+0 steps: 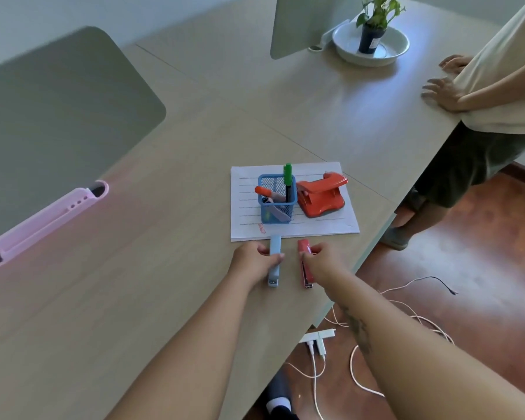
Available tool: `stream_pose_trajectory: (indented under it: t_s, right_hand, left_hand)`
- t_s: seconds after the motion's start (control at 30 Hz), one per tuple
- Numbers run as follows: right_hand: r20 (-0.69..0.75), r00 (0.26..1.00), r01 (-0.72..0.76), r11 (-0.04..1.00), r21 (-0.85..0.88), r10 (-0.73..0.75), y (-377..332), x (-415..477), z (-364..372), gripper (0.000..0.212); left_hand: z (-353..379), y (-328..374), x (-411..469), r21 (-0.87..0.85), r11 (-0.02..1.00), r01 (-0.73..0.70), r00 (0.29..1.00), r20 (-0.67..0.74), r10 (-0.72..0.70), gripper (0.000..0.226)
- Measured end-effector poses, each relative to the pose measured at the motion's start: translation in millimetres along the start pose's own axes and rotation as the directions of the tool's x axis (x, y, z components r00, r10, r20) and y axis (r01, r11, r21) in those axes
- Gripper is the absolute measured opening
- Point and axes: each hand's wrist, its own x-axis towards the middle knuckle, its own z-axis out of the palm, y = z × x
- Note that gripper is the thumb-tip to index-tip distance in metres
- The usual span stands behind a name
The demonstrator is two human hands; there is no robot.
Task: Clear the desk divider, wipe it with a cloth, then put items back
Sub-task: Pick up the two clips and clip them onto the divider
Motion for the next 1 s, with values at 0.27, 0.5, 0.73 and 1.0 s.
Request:
stream_pose_trajectory:
  t_s: [0.27, 0.5, 0.73, 1.0]
  right_hand:
    - [0.165, 0.985, 0.014, 0.986, 0.169, -0.042, -22, -7, 10, 0.025]
    - [0.242, 0.948, 0.168, 0.972, 0.165, -0.205, -83, -32, 51, 0.022]
    - [0.307, 0.863, 0.35, 0.913, 0.209, -0.401, -183, -57, 90, 0.018]
    - [0.288, 0.73, 0.493, 0.769, 0.406, -0.62, -317, -85, 126, 0.025]
  left_hand:
    - [-25, -9, -4, -0.27, 0.954, 0.128, 0.991, 0.07, -0.113, 0.027]
    - [-94, -29, -22, -0.557, 0.83, 0.038, 0.999, -0.011, -0.053, 0.025]
    - [-196, -34, -31, -0.565, 0.817, -0.11, 0.969, -0.243, -0.038, 0.014]
    - [-311, 0, -37, -0.535, 0.779, -0.328, 0.857, -0.515, 0.007, 0.02]
